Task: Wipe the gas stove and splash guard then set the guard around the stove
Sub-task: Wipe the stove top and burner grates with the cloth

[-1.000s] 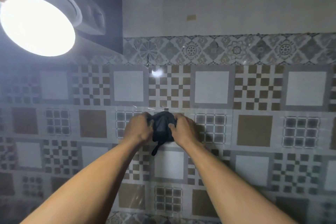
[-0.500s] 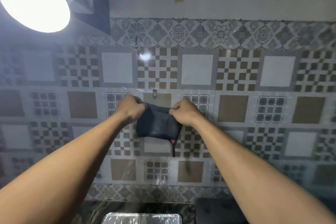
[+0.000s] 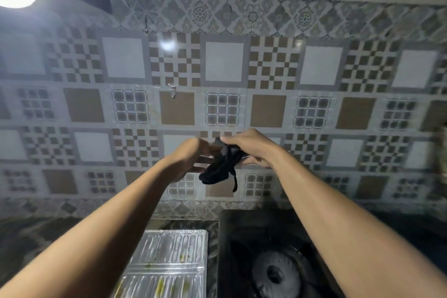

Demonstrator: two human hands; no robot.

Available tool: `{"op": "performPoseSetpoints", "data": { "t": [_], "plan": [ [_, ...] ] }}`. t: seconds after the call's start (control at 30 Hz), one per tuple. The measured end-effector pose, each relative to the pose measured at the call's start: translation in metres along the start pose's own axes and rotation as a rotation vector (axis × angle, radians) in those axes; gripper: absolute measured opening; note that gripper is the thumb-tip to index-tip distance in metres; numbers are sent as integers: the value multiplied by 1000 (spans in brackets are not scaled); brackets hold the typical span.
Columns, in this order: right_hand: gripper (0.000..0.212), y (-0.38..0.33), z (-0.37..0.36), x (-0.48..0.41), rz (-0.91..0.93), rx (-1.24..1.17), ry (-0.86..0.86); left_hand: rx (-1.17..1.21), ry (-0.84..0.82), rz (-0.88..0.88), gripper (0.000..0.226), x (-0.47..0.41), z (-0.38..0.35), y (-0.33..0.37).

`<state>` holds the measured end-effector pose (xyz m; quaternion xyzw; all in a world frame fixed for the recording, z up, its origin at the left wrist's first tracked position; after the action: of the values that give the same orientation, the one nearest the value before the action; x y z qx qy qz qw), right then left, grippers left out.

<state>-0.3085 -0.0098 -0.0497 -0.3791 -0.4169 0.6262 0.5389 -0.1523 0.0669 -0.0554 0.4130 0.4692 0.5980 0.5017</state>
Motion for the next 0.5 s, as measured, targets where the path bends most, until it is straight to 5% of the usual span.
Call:
{"op": "performPoseSetpoints", "data": {
  "t": [0.23,0.5],
  "plan": [
    [3,43,50,16,82,228,31,63,-1,68,43,35,-72,-26],
    [18,76,63,23,253,417,-34,-387,275,-219,41,76,-142,-82]
  ]
}}
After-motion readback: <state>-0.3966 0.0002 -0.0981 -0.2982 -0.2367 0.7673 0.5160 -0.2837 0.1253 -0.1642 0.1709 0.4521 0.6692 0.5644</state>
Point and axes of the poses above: each hand's wrist, its own x-axis away from the middle knuckle, its own z-axis out of the back of the hand, y = z × x, the point moved 4 cm from there along -x, towards the middle knuckle, and after that the axes turned 11 degrees about y, right-handed, at the moved point
